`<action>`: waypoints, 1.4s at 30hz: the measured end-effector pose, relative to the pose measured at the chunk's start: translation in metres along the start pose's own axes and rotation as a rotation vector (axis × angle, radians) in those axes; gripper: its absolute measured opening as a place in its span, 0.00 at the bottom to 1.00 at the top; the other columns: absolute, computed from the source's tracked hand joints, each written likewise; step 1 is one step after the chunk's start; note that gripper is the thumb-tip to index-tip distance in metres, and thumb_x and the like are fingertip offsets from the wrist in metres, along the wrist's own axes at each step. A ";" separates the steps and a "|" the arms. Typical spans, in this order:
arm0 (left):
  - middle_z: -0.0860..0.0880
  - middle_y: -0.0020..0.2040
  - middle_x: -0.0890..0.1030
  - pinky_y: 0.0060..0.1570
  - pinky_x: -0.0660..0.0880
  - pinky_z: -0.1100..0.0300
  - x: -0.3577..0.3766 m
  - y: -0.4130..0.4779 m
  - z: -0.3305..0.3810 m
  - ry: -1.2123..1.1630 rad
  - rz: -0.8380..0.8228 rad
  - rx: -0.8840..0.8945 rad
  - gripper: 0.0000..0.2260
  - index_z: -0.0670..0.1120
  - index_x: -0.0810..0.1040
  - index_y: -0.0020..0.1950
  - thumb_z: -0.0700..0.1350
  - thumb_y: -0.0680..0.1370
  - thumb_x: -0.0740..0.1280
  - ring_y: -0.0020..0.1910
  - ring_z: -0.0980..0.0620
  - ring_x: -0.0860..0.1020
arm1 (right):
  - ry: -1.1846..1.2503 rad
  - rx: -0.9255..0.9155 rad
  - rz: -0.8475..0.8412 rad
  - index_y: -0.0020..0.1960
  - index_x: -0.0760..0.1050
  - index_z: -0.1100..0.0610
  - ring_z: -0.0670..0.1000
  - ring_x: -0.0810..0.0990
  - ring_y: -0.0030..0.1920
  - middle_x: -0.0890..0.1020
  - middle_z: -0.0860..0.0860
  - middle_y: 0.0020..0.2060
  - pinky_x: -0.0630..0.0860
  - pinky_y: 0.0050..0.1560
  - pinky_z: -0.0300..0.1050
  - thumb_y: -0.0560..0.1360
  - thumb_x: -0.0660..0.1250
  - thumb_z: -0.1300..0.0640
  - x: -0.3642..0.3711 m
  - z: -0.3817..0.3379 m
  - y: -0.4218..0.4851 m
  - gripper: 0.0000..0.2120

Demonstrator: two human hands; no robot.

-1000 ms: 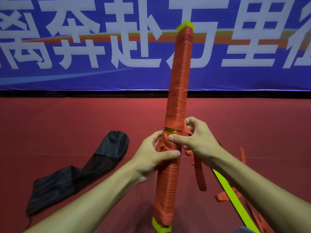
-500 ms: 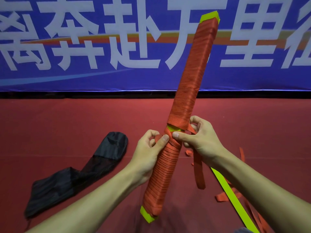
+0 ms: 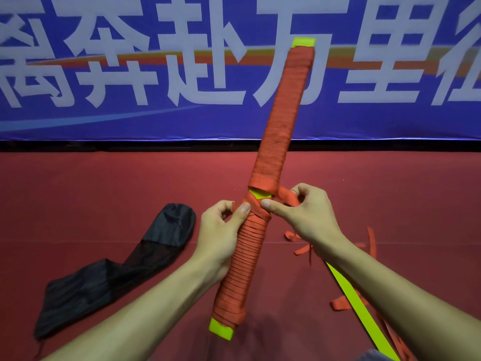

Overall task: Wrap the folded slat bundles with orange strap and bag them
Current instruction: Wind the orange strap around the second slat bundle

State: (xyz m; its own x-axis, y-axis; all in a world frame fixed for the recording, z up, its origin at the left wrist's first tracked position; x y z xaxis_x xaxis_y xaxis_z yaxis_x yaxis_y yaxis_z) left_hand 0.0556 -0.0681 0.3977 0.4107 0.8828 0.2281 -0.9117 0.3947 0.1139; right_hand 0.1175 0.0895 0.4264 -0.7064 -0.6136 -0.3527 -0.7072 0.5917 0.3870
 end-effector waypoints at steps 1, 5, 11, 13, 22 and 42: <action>0.40 0.39 0.78 0.32 0.76 0.57 0.001 0.000 0.000 -0.009 0.009 -0.005 0.07 0.40 0.75 0.43 0.41 0.79 0.69 0.33 0.49 0.77 | -0.022 -0.007 0.015 0.33 0.67 0.54 0.48 0.69 0.30 0.70 0.45 0.26 0.75 0.34 0.54 0.60 0.80 0.42 0.000 -0.001 0.000 0.24; 0.42 0.37 0.79 0.29 0.77 0.58 0.003 -0.001 0.000 0.006 0.065 0.010 0.08 0.41 0.73 0.42 0.38 0.78 0.70 0.30 0.51 0.78 | 0.035 0.007 0.029 0.32 0.67 0.53 0.47 0.68 0.29 0.69 0.43 0.23 0.78 0.32 0.61 0.57 0.78 0.39 0.004 -0.003 -0.002 0.25; 0.42 0.38 0.78 0.29 0.77 0.59 0.007 -0.002 0.001 -0.075 0.059 -0.009 0.10 0.43 0.72 0.40 0.34 0.76 0.71 0.31 0.50 0.78 | 0.050 -0.045 0.078 0.36 0.68 0.56 0.50 0.73 0.30 0.74 0.46 0.27 0.77 0.30 0.61 0.59 0.79 0.42 0.006 -0.004 -0.005 0.24; 0.39 0.44 0.79 0.31 0.79 0.58 0.008 -0.001 0.002 -0.174 0.043 -0.061 0.09 0.43 0.75 0.48 0.31 0.75 0.70 0.35 0.48 0.80 | 0.041 -0.060 0.083 0.37 0.69 0.56 0.51 0.74 0.30 0.74 0.46 0.28 0.78 0.31 0.61 0.62 0.80 0.47 0.006 -0.003 -0.005 0.22; 0.40 0.39 0.82 0.29 0.77 0.62 0.010 -0.005 0.010 -0.314 -0.239 -0.236 0.17 0.34 0.78 0.59 0.36 0.71 0.68 0.25 0.56 0.78 | 0.086 -0.066 -0.009 0.38 0.70 0.53 0.57 0.80 0.36 0.77 0.46 0.30 0.79 0.35 0.63 0.56 0.74 0.37 0.009 0.003 -0.004 0.24; 0.35 0.49 0.80 0.35 0.80 0.49 0.004 -0.014 0.007 -0.377 -0.433 -0.343 0.15 0.54 0.69 0.58 0.44 0.74 0.69 0.36 0.41 0.79 | 0.105 -0.046 -0.161 0.38 0.71 0.54 0.48 0.76 0.35 0.77 0.47 0.32 0.78 0.39 0.61 0.65 0.78 0.47 0.008 0.005 -0.002 0.18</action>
State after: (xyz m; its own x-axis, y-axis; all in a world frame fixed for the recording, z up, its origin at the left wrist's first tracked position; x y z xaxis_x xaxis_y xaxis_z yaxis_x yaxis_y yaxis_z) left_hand 0.0700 -0.0715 0.4043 0.6596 0.5013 0.5600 -0.5895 0.8073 -0.0283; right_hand 0.1130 0.0863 0.4186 -0.5753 -0.7514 -0.3232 -0.8073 0.4580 0.3722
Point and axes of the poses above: each hand's wrist, its own y-axis towards the middle knuckle, its own x-axis out of the palm, z = x × y, the point moved 3 cm from there along y, towards the middle knuckle
